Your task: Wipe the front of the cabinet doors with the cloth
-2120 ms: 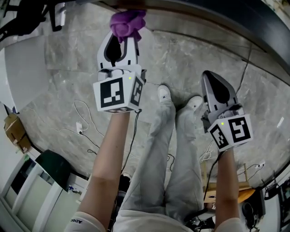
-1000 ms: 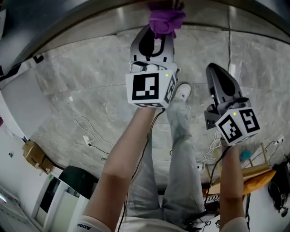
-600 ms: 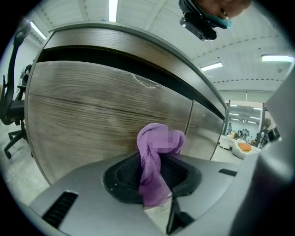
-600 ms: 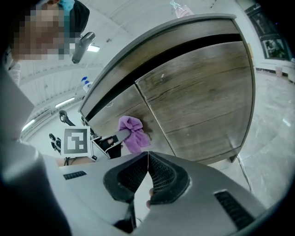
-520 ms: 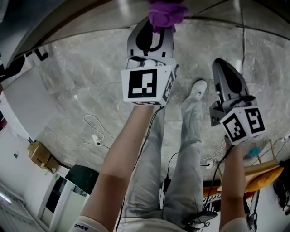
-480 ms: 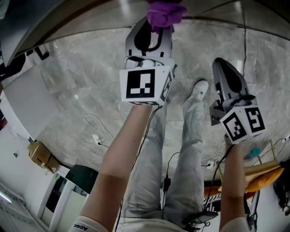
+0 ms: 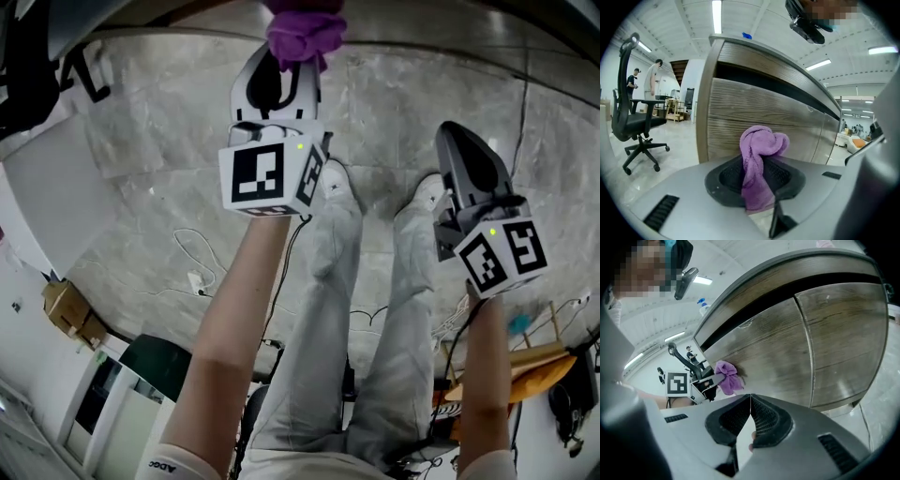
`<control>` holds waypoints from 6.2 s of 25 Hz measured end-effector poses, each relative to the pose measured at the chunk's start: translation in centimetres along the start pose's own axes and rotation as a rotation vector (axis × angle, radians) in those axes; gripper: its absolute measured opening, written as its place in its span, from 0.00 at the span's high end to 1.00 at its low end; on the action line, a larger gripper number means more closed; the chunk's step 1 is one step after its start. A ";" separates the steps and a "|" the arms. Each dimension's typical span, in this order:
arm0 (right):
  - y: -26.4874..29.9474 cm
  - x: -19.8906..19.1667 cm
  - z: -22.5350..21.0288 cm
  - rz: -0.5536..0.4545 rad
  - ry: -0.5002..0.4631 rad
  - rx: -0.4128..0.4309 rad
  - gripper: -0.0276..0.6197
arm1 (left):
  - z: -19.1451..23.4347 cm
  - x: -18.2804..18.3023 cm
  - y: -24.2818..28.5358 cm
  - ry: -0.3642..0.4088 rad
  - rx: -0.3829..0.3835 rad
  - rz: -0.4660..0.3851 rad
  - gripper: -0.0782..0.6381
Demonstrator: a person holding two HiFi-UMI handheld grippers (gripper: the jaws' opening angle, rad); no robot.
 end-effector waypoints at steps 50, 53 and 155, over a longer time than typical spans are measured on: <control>-10.4 -9.4 -16.3 0.042 0.091 -0.076 0.91 | -15.3 -12.3 9.7 0.046 -0.018 0.091 0.75; -8.4 -8.9 -13.5 0.035 0.083 -0.050 0.91 | -11.8 -11.4 8.5 0.045 0.008 0.099 0.75; 1.9 -9.7 -4.1 0.108 -0.135 0.134 0.91 | 11.1 -10.3 2.0 -0.060 0.487 0.091 0.75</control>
Point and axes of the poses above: the fingertips, and each gripper's own axes: y forward along the fingers, z to its left, x out of its top, the point moved 9 cm from there along -y, backward along the fingers, and after that the axes turned 14 degrees about -y, right-handed, at the moved point
